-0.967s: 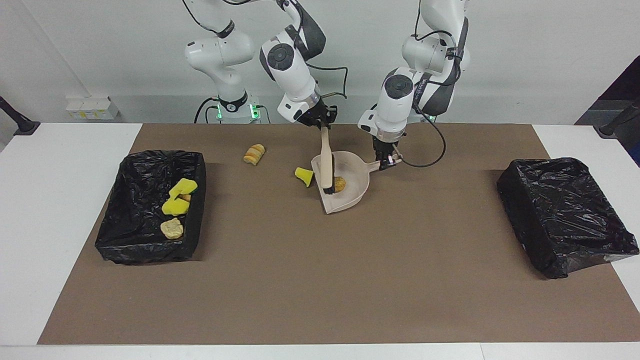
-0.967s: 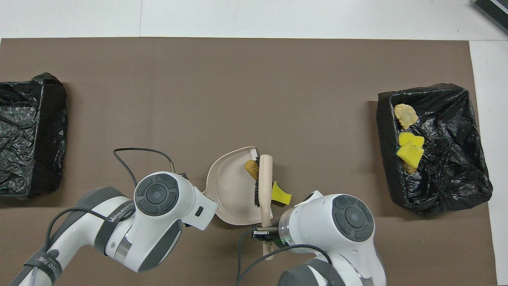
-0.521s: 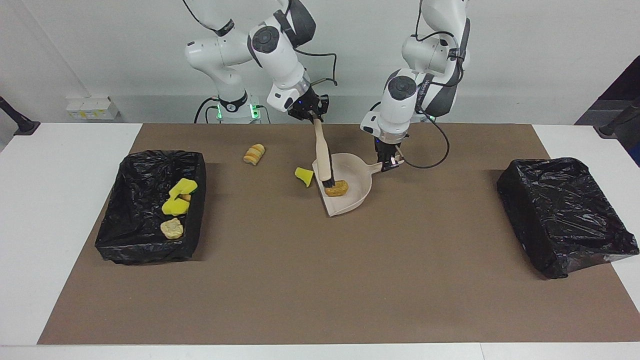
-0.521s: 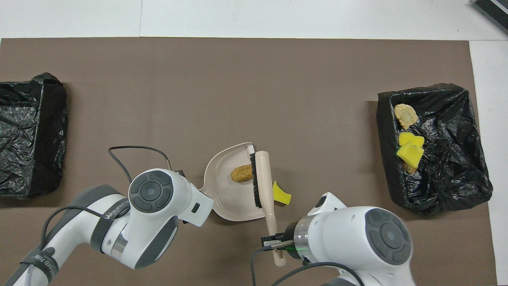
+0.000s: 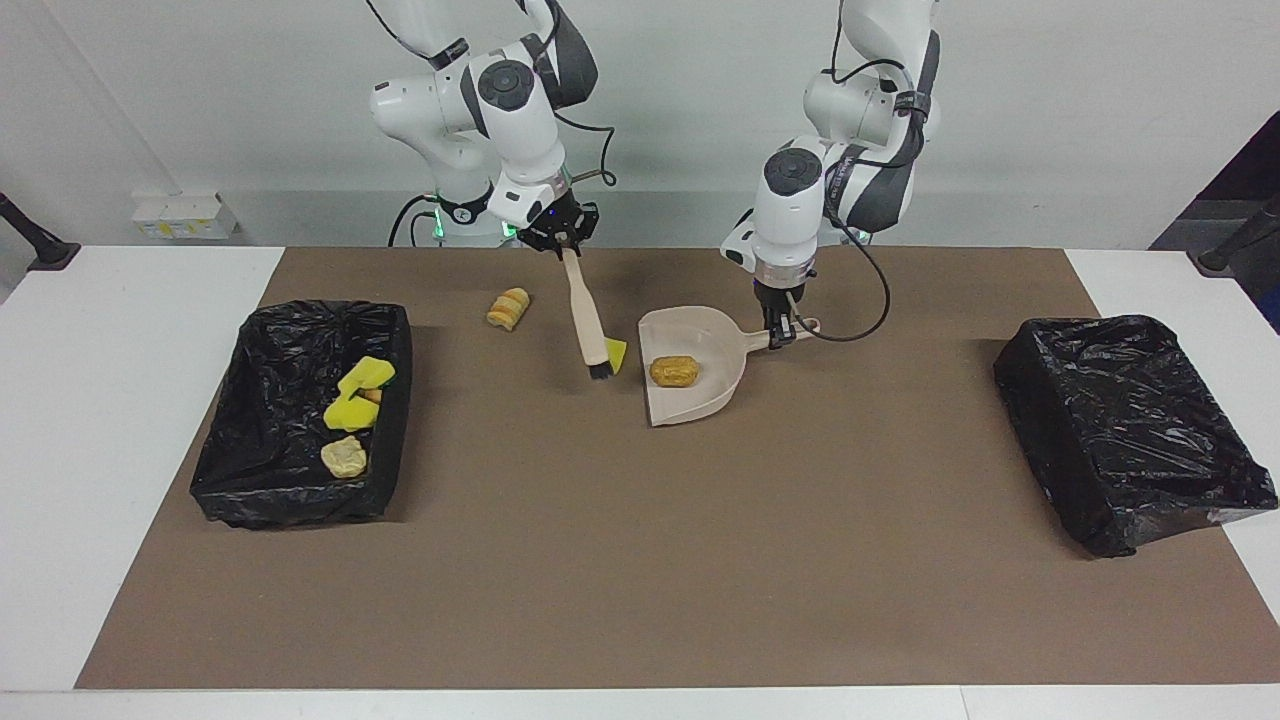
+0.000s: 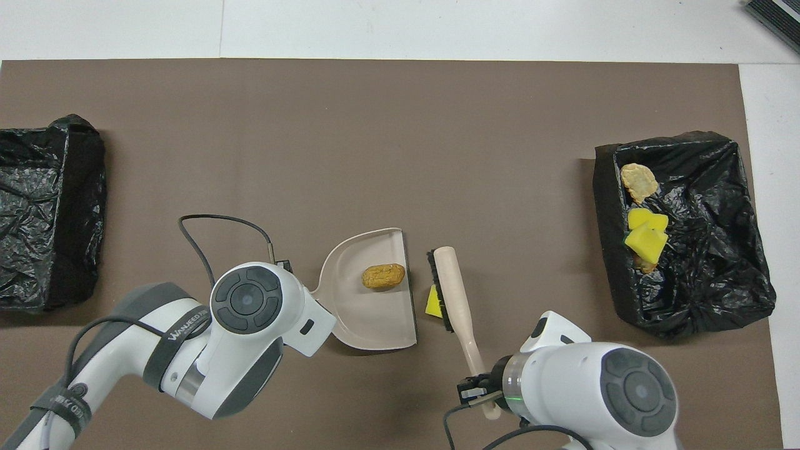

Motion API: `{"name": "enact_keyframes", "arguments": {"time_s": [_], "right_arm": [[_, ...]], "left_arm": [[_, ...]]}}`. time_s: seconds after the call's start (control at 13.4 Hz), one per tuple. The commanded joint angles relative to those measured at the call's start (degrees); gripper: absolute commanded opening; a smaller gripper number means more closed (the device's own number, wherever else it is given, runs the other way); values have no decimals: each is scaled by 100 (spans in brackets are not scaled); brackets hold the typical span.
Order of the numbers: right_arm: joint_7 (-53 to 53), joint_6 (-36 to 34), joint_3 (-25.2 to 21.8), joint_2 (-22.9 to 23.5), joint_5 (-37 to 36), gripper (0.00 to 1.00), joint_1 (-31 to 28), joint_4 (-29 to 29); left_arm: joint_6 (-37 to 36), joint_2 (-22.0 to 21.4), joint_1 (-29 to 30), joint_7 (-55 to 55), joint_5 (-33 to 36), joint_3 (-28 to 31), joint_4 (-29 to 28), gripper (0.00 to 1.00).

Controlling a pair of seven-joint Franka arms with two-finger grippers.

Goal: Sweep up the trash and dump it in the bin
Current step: 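Sweep the sponge and bread into the dustpan with the right gripper's brush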

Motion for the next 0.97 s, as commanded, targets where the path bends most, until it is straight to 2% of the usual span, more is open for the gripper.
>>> {"name": "enact_keyframes", "arguments": {"time_s": [0.0, 0.15, 0.3, 0.45, 0.59, 0.82, 0.89], "right_arm": [[-168, -25, -22, -282, -156, 0, -302, -356], [-12, 35, -13, -326, -156, 0, -329, -593], [427, 62, 39, -248, -138, 0, -286, -559], [1190, 526, 84, 286, -42, 0, -23, -550], [1544, 599, 188, 577, 273, 0, 118, -183], [1562, 651, 338, 771, 827, 0, 382, 221], [1615, 651, 547, 842, 1037, 0, 391, 406]], "left_arm": [[-259, 21, -190, 67, 202, 18, 80, 0], [-268, -32, -217, -38, 185, 1, 1, 0], [-251, -102, -314, -222, 185, 1, -78, 0], [-242, -129, -332, -329, 185, -8, -131, 0], [-233, -129, -332, -338, 141, -17, -149, 0], [-259, -120, -358, -635, 132, -26, -166, 0], [-233, -85, -480, -697, 132, -17, -210, 0]]}}
